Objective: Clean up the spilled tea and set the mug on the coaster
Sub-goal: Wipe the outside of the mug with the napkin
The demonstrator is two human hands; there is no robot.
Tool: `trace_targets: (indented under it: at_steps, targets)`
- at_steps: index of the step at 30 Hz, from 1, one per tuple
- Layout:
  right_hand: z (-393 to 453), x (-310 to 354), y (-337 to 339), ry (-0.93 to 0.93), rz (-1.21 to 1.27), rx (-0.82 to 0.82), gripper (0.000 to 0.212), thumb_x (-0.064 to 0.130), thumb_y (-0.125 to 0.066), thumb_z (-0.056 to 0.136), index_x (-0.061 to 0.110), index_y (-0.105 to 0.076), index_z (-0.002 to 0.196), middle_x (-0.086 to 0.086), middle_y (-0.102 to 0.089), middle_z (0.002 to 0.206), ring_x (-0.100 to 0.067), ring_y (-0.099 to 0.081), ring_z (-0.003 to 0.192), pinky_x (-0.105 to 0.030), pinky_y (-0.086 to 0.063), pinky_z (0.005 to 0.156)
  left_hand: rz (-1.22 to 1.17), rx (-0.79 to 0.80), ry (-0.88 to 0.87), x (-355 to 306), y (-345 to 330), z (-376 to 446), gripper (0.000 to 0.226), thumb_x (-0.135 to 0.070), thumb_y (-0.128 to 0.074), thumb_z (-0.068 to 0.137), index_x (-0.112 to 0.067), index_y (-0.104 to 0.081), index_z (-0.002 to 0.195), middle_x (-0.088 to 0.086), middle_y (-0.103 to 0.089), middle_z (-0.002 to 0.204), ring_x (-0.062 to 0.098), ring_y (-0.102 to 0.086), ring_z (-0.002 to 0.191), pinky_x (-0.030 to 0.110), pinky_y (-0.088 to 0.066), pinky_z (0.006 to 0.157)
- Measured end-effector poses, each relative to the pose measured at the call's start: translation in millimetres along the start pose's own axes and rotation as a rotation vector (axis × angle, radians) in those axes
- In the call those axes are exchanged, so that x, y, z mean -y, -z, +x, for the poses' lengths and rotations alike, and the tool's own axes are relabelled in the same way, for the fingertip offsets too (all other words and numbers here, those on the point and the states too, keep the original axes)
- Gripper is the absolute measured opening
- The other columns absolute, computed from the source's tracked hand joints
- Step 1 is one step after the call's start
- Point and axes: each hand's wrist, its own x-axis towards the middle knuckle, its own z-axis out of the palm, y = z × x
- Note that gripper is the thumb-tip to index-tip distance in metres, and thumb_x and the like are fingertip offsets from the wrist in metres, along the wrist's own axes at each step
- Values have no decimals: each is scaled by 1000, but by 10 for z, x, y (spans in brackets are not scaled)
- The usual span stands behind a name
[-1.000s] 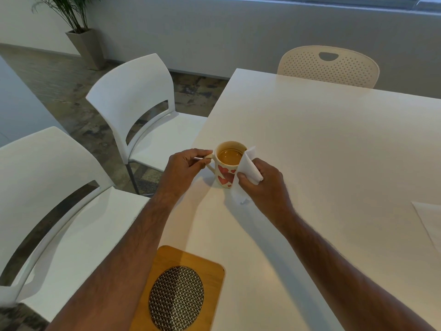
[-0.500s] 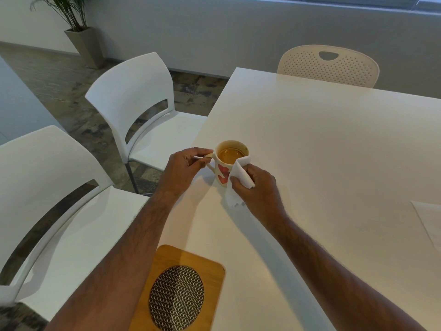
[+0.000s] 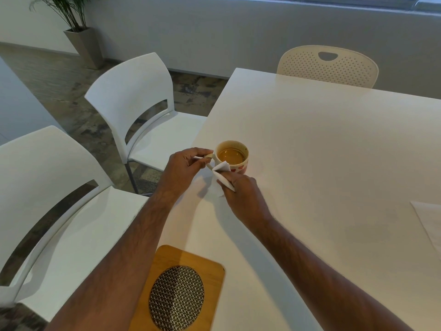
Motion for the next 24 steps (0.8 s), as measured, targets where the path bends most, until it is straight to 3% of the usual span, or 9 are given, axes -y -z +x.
trace_targets:
  at_steps: [4,7,11,14,16,20,24]
  targets:
    - [28,71,-24,4,-1,27,24,22,-58,106,14,-67,126,0,-74,110,-6,-64,80,-9,-51,71,-23,13,8,-8,3,-1,25,-31,-66,101,-26,-73,124,-13,-75,113,0,-71,101,14,-53,88]
    - [69,160,-27,49,23,30,29,20,-57,106,12,-61,134,-1,-71,119,-9,-64,92,-8,-48,79,-44,26,11,-4,14,4,28,-32,-66,100,-22,-75,124,-9,-77,116,10,-72,106,23,-55,94]
    - [147,245,-46,58,30,47,32,15,-54,107,11,-58,138,-4,-68,131,-15,-64,112,-16,-45,94,-57,27,15,10,10,-4,26,-26,-66,101,-21,-75,125,-8,-77,114,11,-73,106,21,-56,94]
    - [146,271,-92,95,-33,79,41,15,-55,106,8,-52,146,-7,-64,137,-18,-61,121,-15,-41,97,-37,32,3,1,18,9,25,-24,-65,102,-24,-73,125,-11,-75,112,8,-72,103,16,-54,92]
    - [132,286,-102,113,-86,74,42,14,-56,105,7,-51,146,-8,-64,135,-19,-62,120,-15,-44,98,-29,33,-4,-6,26,18,22,-23,-66,102,-29,-71,123,-16,-73,109,2,-71,99,9,-52,87]
    - [137,267,-130,162,-203,52,40,12,-59,104,5,-54,143,-10,-70,123,-23,-69,103,-29,-57,93,-16,36,-22,-23,39,15,21,-24,-67,100,-32,-68,119,-18,-71,107,-6,-68,94,2,-49,83]
    - [113,246,-88,117,-213,96,42,9,-53,107,9,-49,149,-9,-67,127,-23,-66,105,-30,-58,93,-12,57,-9,-25,51,19,34,-42,-63,95,-25,-73,123,-10,-74,114,6,-71,101,15,-54,92]
